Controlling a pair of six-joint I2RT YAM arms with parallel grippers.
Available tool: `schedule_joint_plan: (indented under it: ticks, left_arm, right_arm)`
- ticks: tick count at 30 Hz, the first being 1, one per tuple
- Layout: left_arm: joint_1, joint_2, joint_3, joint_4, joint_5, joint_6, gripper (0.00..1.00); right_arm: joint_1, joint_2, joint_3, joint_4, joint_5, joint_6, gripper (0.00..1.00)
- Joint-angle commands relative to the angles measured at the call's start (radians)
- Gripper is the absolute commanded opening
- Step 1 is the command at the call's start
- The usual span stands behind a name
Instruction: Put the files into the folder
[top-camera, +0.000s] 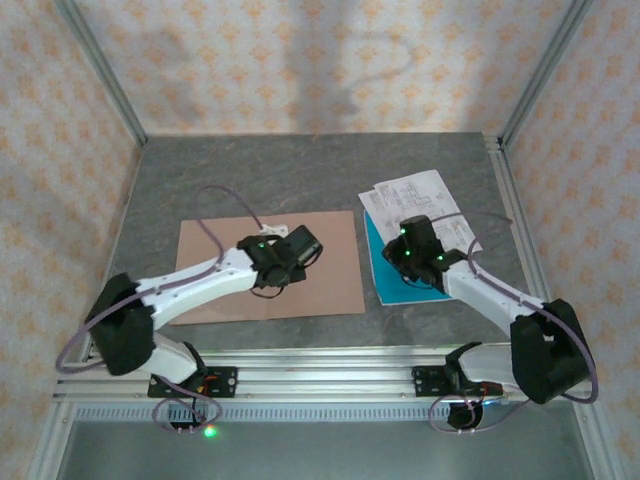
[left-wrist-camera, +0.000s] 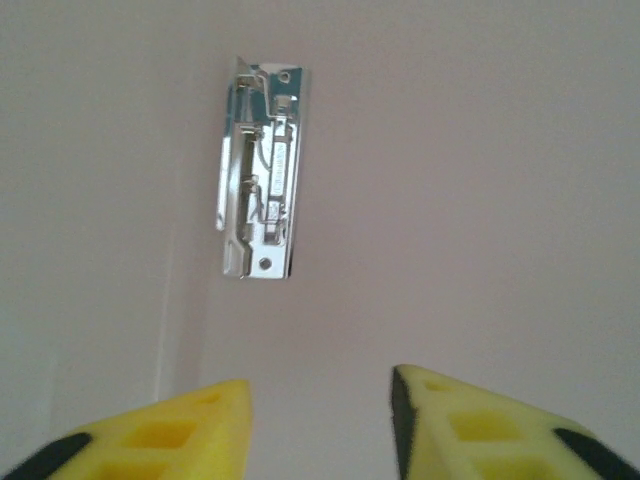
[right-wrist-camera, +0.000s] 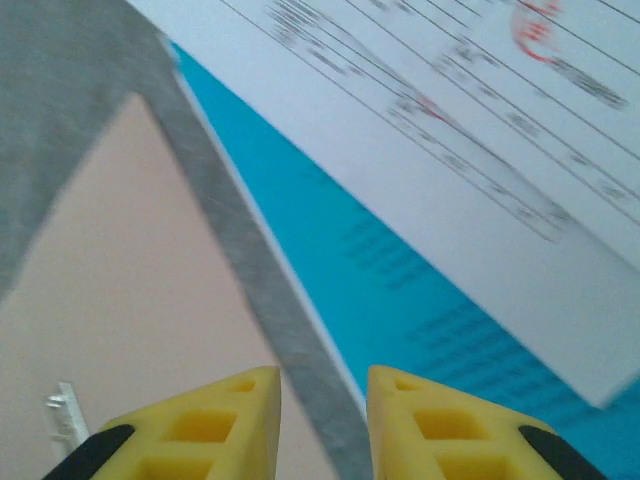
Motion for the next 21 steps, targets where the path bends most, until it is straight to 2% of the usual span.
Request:
schedule_joint_plan:
  ticks: [1, 3, 6, 11, 16, 21]
  left_arm:
    - [0.04, 0.045, 0.028, 0.044, -0.001, 0.109, 0.52]
    - [0.073, 0.073, 0.022, 0.061, 0.019, 0.141, 0.56]
    - [0.11, 0.109, 0.028, 0.078, 0.025, 0.206, 0.56]
    - [0.193, 0.146, 0.001, 0.114, 0.062, 0.275, 0.55]
    - [0.213, 0.178, 0.012, 0.129, 0.078, 0.334, 0.54]
    - [0.218, 0.237, 0.031, 0.137, 0.086, 0.345, 0.52]
  right_arm:
    - [0.002, 0.015, -0.029, -0.077, -0.016, -0.072, 0.3]
    - [0.006, 0.051, -0.026, -0.071, -0.044, -0.098, 0.3]
    - [0.05, 0.077, 0.001, -0.069, -0.049, -0.158, 0.3]
    - [0.169, 0.145, 0.113, -0.23, 0.031, -0.269, 0.33]
    - [0.227, 0.187, 0.142, -0.316, 0.117, -0.318, 0.35]
    - [0.252, 0.25, 0.183, -0.357, 0.135, -0.375, 0.36]
